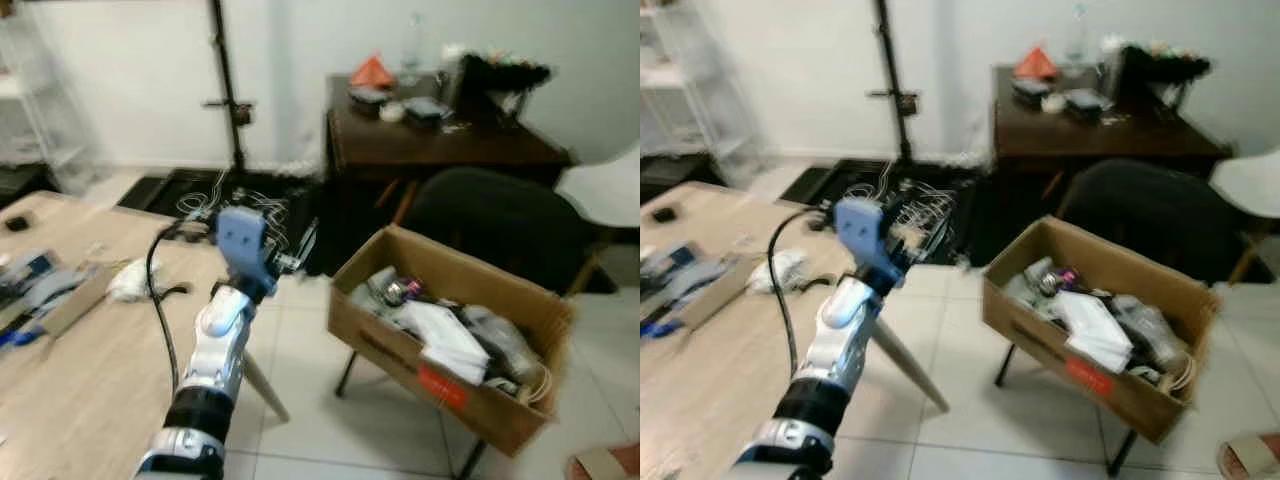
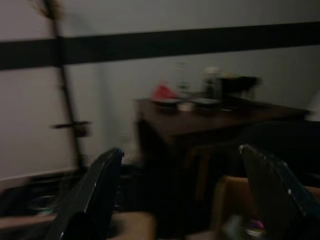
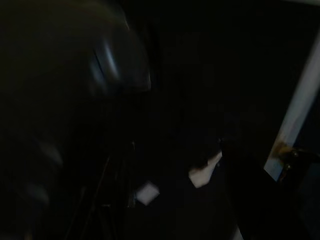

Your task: Picking trash to rubbish bin

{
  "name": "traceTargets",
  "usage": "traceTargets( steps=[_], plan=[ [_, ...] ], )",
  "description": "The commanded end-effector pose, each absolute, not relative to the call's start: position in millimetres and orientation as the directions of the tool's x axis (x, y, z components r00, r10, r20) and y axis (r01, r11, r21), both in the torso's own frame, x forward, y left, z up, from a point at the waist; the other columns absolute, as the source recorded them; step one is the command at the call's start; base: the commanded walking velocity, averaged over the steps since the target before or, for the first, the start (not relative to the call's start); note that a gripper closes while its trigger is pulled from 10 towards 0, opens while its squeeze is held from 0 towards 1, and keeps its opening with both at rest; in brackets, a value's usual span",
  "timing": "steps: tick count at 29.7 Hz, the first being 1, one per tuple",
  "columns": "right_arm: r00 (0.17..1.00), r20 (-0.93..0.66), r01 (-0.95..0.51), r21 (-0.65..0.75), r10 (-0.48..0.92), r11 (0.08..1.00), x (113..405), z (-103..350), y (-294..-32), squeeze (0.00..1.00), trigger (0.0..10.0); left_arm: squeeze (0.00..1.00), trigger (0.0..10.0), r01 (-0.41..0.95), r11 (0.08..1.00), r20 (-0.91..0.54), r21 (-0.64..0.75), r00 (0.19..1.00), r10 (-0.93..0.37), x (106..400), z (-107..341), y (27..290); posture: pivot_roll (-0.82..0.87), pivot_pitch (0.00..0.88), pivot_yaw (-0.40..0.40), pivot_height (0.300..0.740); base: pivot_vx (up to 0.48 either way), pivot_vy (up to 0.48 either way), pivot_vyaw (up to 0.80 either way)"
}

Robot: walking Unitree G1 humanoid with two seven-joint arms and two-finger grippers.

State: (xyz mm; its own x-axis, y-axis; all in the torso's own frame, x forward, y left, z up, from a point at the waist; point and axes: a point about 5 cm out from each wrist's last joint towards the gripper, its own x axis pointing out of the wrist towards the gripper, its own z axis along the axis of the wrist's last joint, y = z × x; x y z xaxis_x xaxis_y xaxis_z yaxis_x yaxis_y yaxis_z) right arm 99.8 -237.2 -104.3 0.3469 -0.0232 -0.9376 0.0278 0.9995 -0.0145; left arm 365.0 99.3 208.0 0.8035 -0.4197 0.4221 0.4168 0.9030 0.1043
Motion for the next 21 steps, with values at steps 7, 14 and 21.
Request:
traceTargets(
  steps=[7, 14, 21],
  plan=[
    [0.313, -0.949, 0.023, -0.035, -0.040, 0.999, 90, -106, -240, 0.00, 10.0, 0.00, 10.0, 0.416, 0.901, 0.359, 0.124, 0.828, -0.431, 361, 190, 90, -0.16, 0.121, 0.023, 0.740, 0.000, 0.000, 0.74],
    [0.326, -0.939, 0.063, -0.091, -0.107, 0.994, 93, -104, -247, 0.00, 10.0, 0.00, 10.0, 0.412, 0.892, 0.291, 0.187, 0.844, -0.450, 362, 179, 82, -0.16, 0.124, 0.024, 0.740, 0.000, 0.000, 0.37],
    [0.314, -0.944, 0.068, -0.084, -0.101, 0.994, 88, -105, -247, 0.00, 10.0, 0.00, 10.0, 0.405, 0.898, 0.226, 0.172, 0.871, -0.436, 363, 169, 75, -0.17, 0.136, 0.027, 0.740, 0.000, -0.372, 0.00]
  ],
)
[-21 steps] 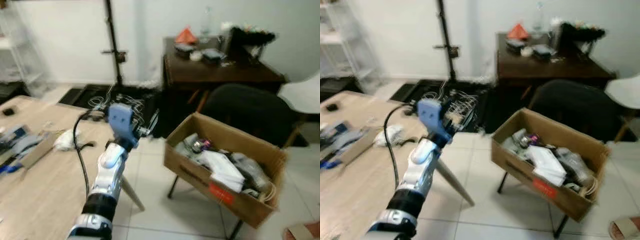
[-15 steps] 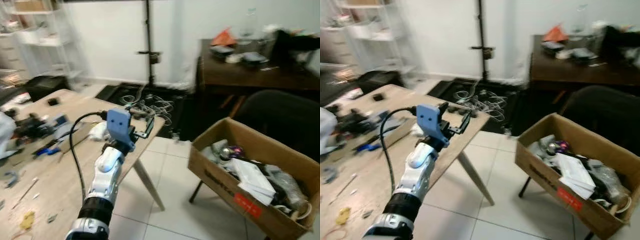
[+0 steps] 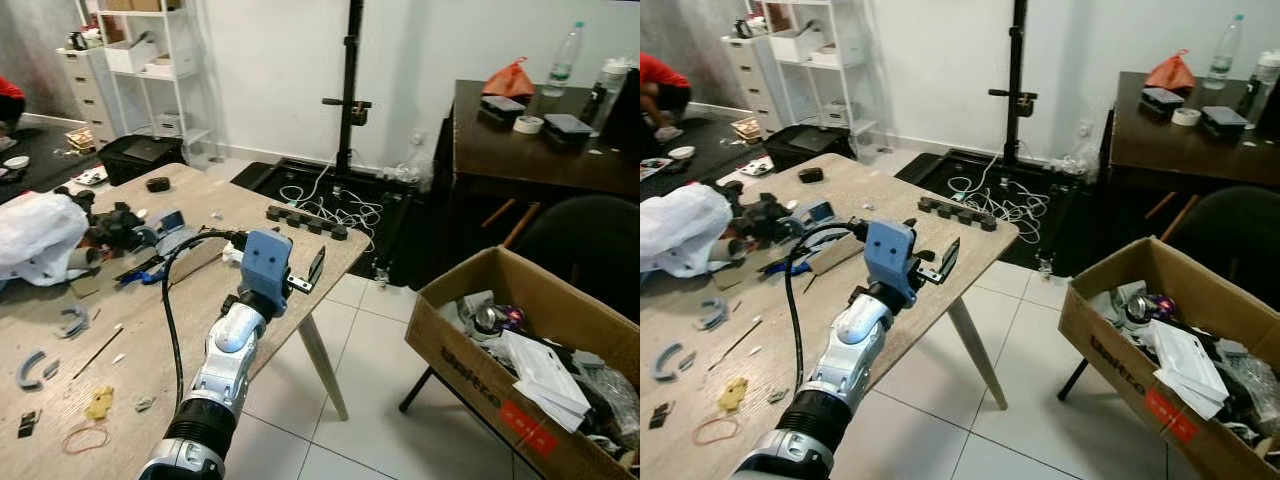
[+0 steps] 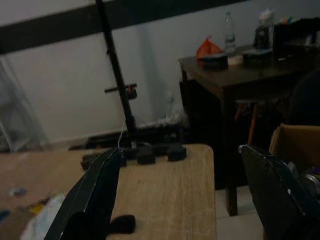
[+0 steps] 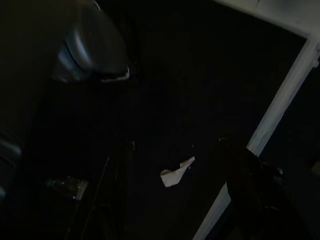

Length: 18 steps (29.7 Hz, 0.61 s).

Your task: Picking trash to rubbish bin

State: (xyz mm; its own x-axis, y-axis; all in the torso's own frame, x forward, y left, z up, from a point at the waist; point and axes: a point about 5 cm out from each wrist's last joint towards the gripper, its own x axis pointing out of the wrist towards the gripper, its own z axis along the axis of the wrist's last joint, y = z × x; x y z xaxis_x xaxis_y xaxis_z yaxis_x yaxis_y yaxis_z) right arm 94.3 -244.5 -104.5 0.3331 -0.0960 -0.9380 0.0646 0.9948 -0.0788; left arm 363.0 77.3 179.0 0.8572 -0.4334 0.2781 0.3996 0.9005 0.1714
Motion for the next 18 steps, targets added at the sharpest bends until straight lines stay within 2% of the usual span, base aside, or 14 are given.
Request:
traceTargets(
  steps=[1, 2, 18],
  plan=[
    [0.311, -0.945, 0.070, -0.084, -0.102, 0.994, 85.8, -105.7, -247.2, 0.00, 10.0, 0.00, 10.0, 0.395, 0.903, 0.220, 0.168, 0.878, -0.425, 363.4, 167.5, 75.0, -0.17, 0.140, 0.030, 0.740, 0.000, -0.454, 0.00],
    [0.308, -0.946, 0.071, -0.084, -0.102, 0.994, 84.5, -106.0, -247.1, 0.00, 10.0, 0.00, 10.0, 0.392, 0.905, 0.215, 0.163, 0.881, -0.420, 363.9, 166.8, 74.5, -0.17, 0.140, 0.030, 0.740, 0.000, -0.454, 0.00],
    [0.297, -0.949, 0.093, -0.083, -0.107, 0.992, 78.1, -107.8, -245.4, 0.00, 10.0, 0.00, 10.0, 0.383, 0.918, 0.179, 0.098, 0.901, -0.395, 368.1, 161.3, 71.9, -0.19, 0.154, 0.037, 0.740, 0.000, 0.000, 0.00]
  ],
)
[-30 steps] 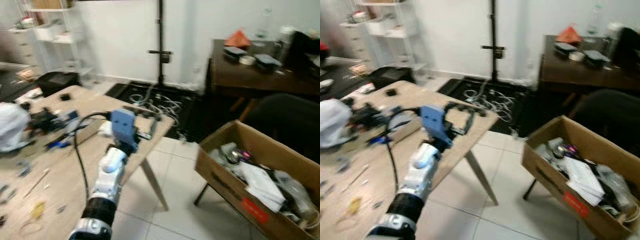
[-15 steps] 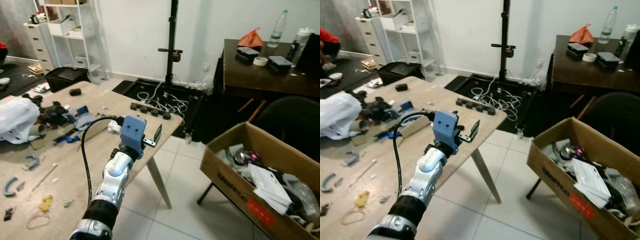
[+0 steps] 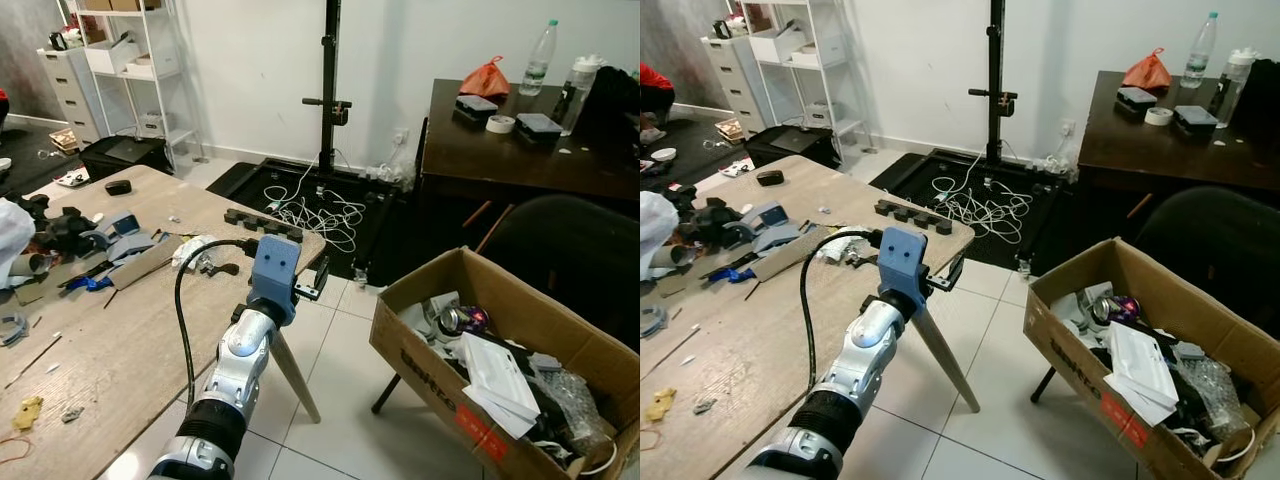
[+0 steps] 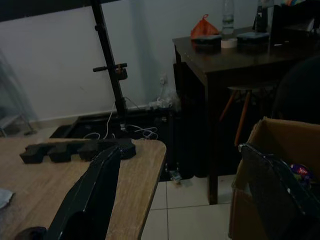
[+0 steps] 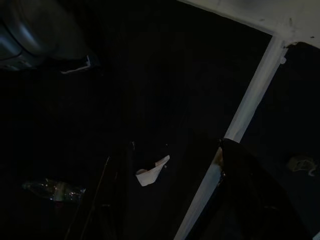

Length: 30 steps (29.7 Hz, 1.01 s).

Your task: Picking trash to rubbish bin

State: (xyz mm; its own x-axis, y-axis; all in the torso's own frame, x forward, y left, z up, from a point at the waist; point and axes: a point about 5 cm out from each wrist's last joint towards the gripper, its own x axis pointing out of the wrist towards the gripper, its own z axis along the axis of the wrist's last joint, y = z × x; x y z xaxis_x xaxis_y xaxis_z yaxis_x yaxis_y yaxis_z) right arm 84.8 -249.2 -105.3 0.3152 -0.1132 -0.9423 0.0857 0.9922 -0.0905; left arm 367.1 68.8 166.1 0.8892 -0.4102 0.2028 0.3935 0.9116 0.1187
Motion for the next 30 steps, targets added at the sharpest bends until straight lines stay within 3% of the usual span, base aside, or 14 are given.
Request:
traceTargets(
  steps=[1, 9, 12, 20, 30],
  plan=[
    [0.298, -0.949, 0.093, -0.083, -0.107, 0.992, 78, -108, -245, 0.00, 10.0, 0.00, 10.0, 0.382, 0.918, 0.176, 0.102, 0.902, -0.395, 368, 161, 72, -0.19, 0.155, 0.038, 0.740, 0.000, 0.000, 0.00],
    [0.298, -0.950, 0.093, -0.067, -0.092, 0.993, 75, -110, -240, 0.00, 10.0, 0.00, 10.0, 0.349, 0.930, 0.115, 0.116, 0.925, -0.361, 375, 157, 77, -0.20, 0.192, 0.045, 0.740, 0.000, -0.120, 0.00],
    [0.297, -0.951, 0.093, -0.058, -0.084, 0.994, 70, -111, -238, 0.00, 10.0, 0.00, 10.0, 0.242, 0.963, 0.135, 0.117, 0.957, -0.257, 385, 169, 87, -0.21, 0.219, 0.048, 0.740, 0.000, -0.290, 0.00],
    [0.279, -0.957, 0.097, -0.058, -0.083, 0.994, 54, -112, -241, 0.00, 10.0, 0.00, 10.0, 0.214, 0.973, 0.256, 0.093, 0.939, -0.231, 396, 207, 88, -0.23, 0.289, 0.057, 0.740, 0.000, 0.000, 0.00],
    [0.273, -0.959, 0.089, -0.052, -0.075, 0.995, 40, -113, -241, 0.00, 10.0, 0.00, 10.0, 0.125, 0.978, 0.232, 0.168, 0.959, -0.163, 406, 220, 91, -0.26, 0.377, 0.066, 0.740, 0.000, 0.000, 0.00]
  ],
)
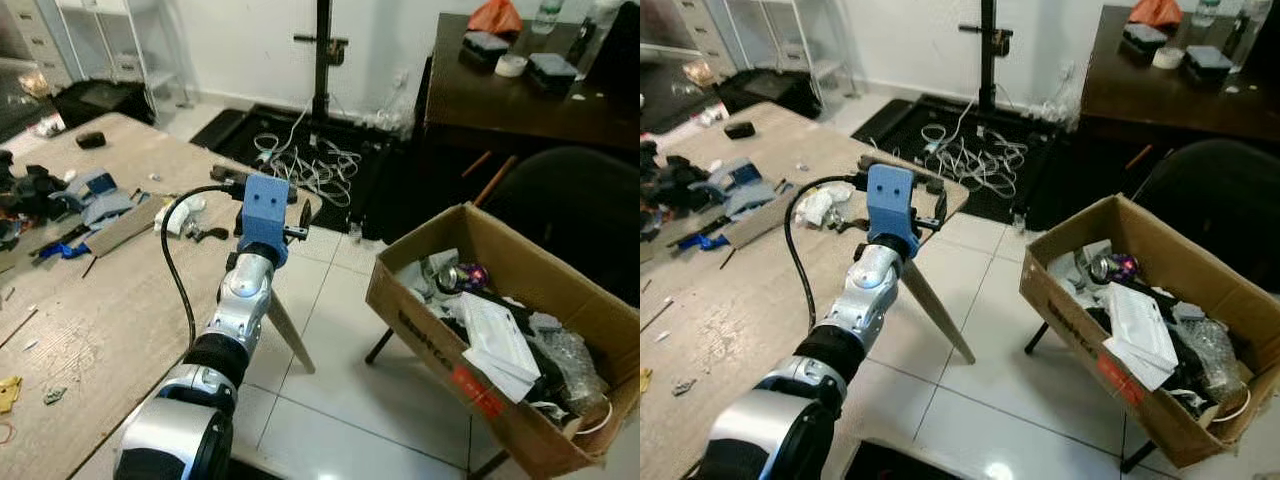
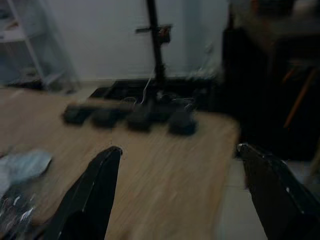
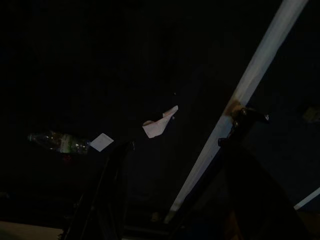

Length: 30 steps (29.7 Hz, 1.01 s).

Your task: Picking trash to rubbish bin

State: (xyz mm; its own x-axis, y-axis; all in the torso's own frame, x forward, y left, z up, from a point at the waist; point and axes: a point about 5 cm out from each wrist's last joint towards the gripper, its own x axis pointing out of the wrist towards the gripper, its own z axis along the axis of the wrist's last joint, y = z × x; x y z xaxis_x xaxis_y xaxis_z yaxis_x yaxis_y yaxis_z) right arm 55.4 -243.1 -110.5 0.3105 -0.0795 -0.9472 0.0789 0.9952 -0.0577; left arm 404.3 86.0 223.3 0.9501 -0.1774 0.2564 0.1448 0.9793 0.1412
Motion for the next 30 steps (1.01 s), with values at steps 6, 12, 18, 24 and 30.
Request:
traceTargets(
  steps=[6, 12, 18, 24, 30],
  plan=[
    [0.283, -0.957, 0.086, -0.047, -0.069, 0.995, 37, -113, -241, 0.00, 10.0, 0.00, 10.0, 0.012, 0.978, 0.227, 0.210, 0.972, -0.061, 411, 225, 108, -0.27, 0.412, 0.070, 0.740, 0.000, 0.000, 0.00],
    [0.289, -0.955, 0.082, -0.042, -0.064, 0.996, 36, -113, -241, 0.00, 10.0, 0.00, 10.0, -0.044, 0.982, 0.247, 0.185, 0.969, -0.003, 415, 236, 123, -0.28, 0.410, 0.073, 0.740, 0.000, 0.000, 0.00],
    [0.295, -0.954, 0.082, -0.037, -0.060, 0.996, 37, -113, -239, 0.00, 10.0, 0.00, 10.0, -0.063, 0.978, 0.231, 0.198, 0.973, 0.016, 415, 233, 123, -0.28, 0.405, 0.078, 0.740, 0.000, 0.000, 0.00],
    [0.302, -0.951, 0.085, -0.037, -0.061, 0.996, 37, -113, -239, 0.00, 10.0, 0.00, 10.0, -0.113, 0.962, 0.185, 0.248, 0.980, 0.068, 416, 226, 125, -0.29, 0.418, 0.082, 0.740, 0.000, 0.000, 0.00],
    [0.297, -0.953, 0.088, -0.039, -0.064, 0.995, 31, -113, -239, 0.00, 10.0, 0.00, 10.0, -0.115, 0.973, 0.142, 0.202, 0.986, 0.087, 417, 222, 128, -0.30, 0.428, 0.082, 0.740, 0.000, 0.000, 0.00]
  ],
)
